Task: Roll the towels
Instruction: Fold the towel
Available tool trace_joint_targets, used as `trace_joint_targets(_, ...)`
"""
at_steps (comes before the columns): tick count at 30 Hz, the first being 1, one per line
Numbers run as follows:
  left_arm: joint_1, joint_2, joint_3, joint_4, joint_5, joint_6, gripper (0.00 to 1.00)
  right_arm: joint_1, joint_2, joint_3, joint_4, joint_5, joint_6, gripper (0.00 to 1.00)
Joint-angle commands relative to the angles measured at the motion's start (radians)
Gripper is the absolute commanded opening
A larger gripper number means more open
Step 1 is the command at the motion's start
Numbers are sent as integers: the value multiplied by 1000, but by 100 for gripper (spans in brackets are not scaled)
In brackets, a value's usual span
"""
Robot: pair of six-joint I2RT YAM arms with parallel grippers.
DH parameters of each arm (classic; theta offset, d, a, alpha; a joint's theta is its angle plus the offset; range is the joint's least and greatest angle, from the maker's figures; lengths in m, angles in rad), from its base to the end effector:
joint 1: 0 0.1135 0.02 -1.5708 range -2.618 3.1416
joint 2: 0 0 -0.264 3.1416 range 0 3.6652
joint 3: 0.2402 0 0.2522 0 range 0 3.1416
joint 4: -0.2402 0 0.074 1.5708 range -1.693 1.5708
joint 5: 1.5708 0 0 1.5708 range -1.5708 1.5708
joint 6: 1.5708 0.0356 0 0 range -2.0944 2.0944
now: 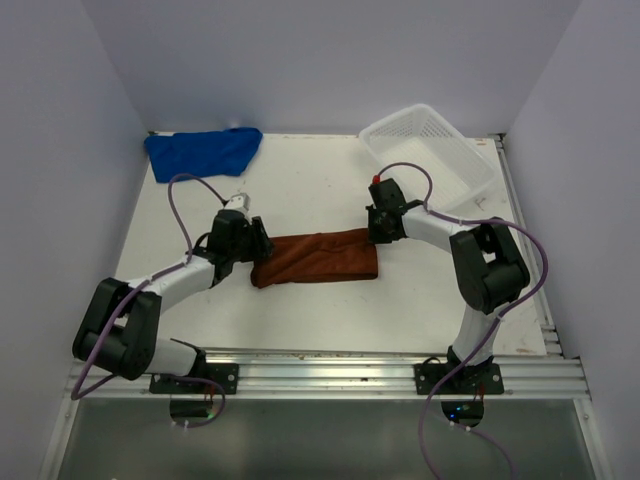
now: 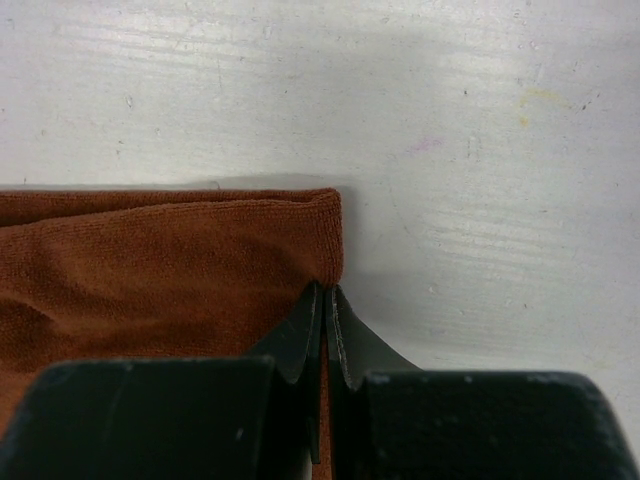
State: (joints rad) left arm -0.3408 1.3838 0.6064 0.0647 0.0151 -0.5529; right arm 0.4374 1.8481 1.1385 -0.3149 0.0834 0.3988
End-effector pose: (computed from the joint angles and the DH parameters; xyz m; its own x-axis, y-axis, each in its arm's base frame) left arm 0.2548 -0.0909 0.1722 -0.7056 -0.3069 -0.6387 -0.0301 0.9135 -0.4057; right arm 0.3401 0.1558 0.1598 -0.8620 0.0241 -0.5064 -0.0523 0.9893 0.1361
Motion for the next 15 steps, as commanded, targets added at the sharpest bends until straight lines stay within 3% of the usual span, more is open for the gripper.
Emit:
trace_joint_targets(1, -1, 8, 20, 107, 14, 27, 53, -3, 56, -22, 13, -28, -15, 0)
trace_joint_targets(5, -1, 38, 10, 118, 11, 33, 42, -3, 62, -19, 14, -30, -14, 0)
trace_joint_targets(10, 0, 63, -7, 129, -4, 24, 40, -9, 62, -19, 13, -27, -14, 0)
trace_joint_targets(15, -1, 63, 0, 126, -10, 11, 31, -9, 63, -20, 13, -33, -14, 0)
